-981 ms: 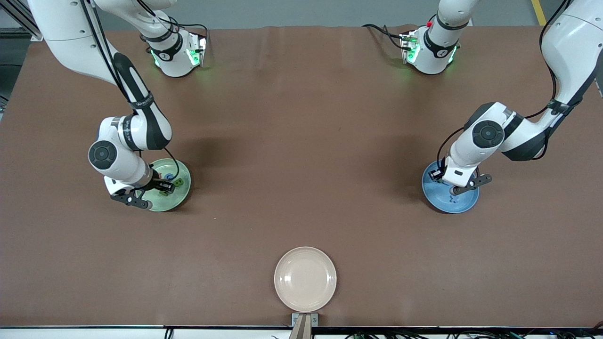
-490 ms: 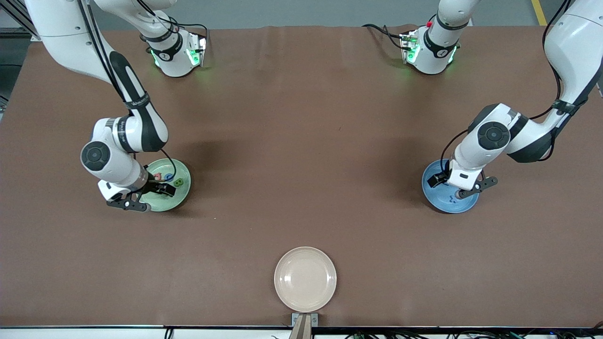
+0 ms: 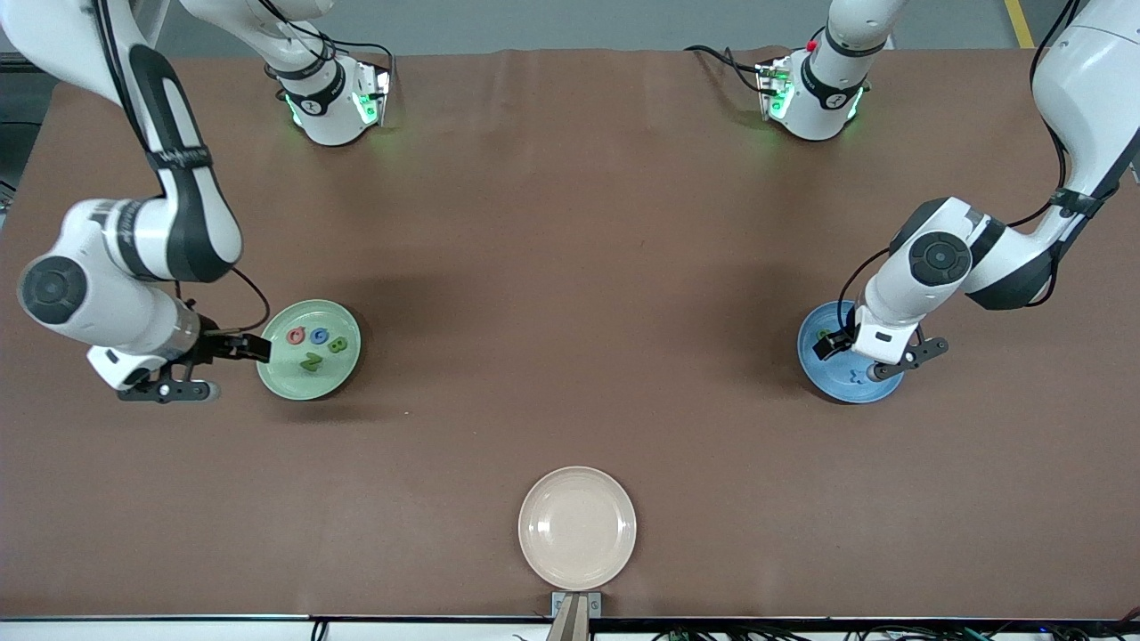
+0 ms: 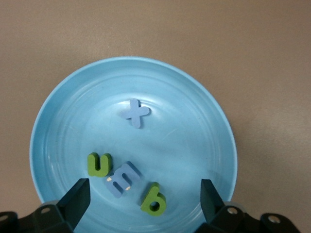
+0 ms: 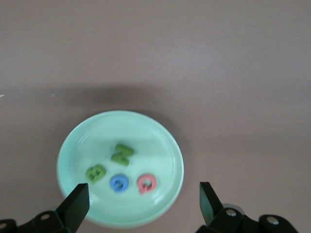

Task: Sort upper and lower case letters into plates

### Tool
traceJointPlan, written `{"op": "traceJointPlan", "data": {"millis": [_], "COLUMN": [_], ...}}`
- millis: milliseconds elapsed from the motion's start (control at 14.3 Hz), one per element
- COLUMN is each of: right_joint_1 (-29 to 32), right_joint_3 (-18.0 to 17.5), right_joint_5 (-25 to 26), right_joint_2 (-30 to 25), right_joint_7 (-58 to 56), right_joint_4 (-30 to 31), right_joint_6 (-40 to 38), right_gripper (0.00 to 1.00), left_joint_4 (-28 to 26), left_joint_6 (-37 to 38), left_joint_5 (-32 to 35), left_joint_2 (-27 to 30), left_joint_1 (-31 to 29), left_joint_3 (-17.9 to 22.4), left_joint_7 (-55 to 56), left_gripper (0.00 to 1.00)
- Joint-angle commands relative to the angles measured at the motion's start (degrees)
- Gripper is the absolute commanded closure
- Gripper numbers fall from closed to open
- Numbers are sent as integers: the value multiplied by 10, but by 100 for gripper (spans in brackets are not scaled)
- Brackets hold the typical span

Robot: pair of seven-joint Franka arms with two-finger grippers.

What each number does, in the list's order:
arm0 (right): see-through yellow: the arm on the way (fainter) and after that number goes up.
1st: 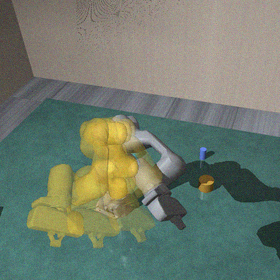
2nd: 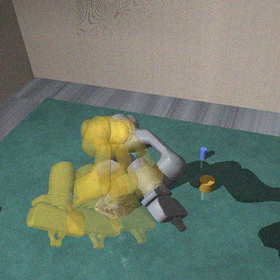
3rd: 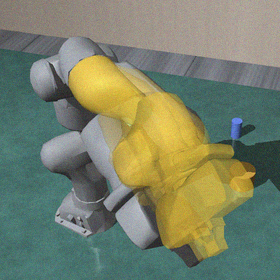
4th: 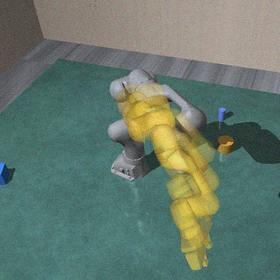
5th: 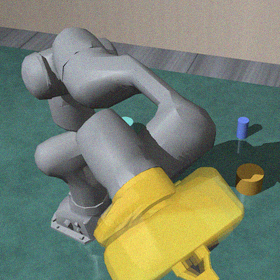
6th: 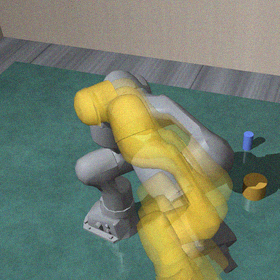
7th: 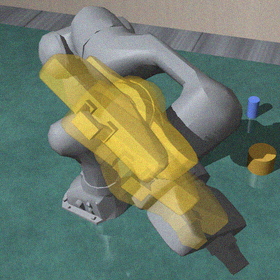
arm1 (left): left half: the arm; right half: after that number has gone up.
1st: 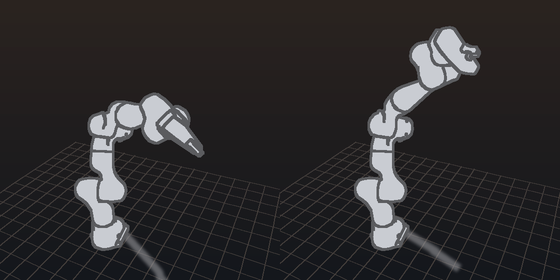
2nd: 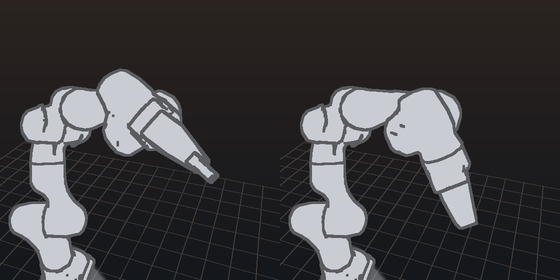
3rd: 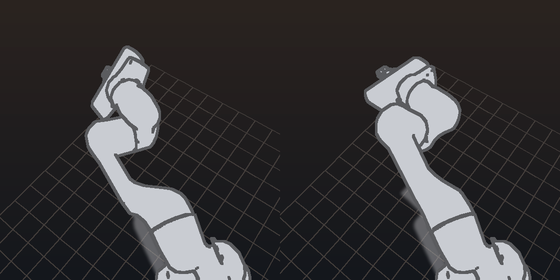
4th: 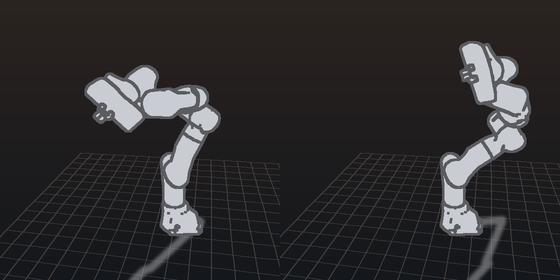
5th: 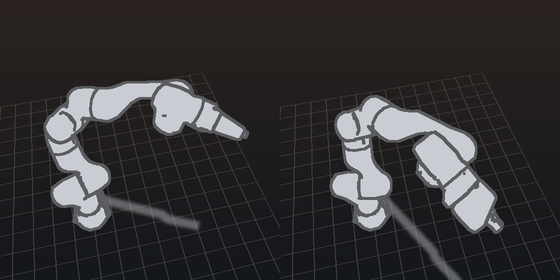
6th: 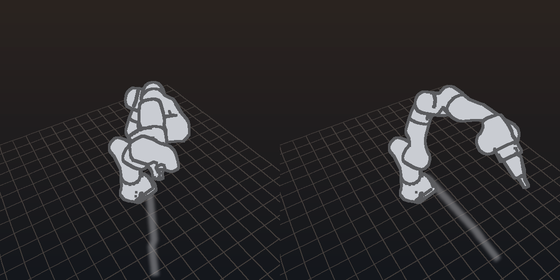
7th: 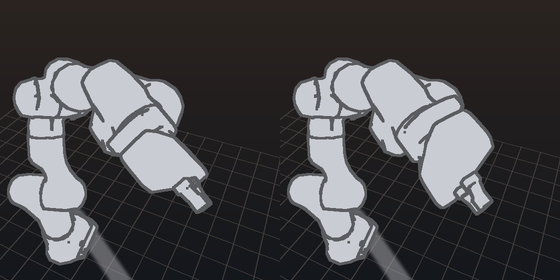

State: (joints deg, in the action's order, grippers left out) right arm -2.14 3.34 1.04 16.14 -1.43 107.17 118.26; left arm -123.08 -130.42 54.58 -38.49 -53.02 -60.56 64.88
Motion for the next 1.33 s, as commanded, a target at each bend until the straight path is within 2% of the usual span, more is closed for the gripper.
{"op": "traceJointPlan", "data": {"millis": [0, 280, 630, 700, 911, 1051, 1261], "right_joint_1": [6, 4, 6, 7, 17, 26, 33], "right_joint_3": [-7, -9, -6, -6, -6, -7, -7], "right_joint_5": [5, 5, 18, 22, 19, 13, 12], "right_joint_2": [-35, -71, -71, -70, -71, -71, -70], "right_joint_7": [-6, -13, -18, -19, -16, -18, -35], "right_joint_4": [-50, -93, -172, -178, -181, -181, -183], "right_joint_6": [-106, -178, -252, -256, -256, -256, -256], "right_gripper": [0, 0, 0, 0, 0, 0, 0], "left_joint_4": [5, 10, 9, 8, 12, 17, 37], "left_joint_6": [14, 29, 28, 28, 28, 28, 38], "left_joint_5": [3, -7, -188, -222, -335, -381, -430], "left_joint_2": [6, 12, 113, 132, 187, 206, 212], "left_joint_1": [0, -3, 14, 34, 150, 238, 344], "left_joint_3": [-10, -10, 10, 29, 145, 225, 318], "left_joint_7": [-5, -75, -268, -296, -371, -390, -395], "left_gripper": [0, 1, 1, 1, 1, 1, 1]}}
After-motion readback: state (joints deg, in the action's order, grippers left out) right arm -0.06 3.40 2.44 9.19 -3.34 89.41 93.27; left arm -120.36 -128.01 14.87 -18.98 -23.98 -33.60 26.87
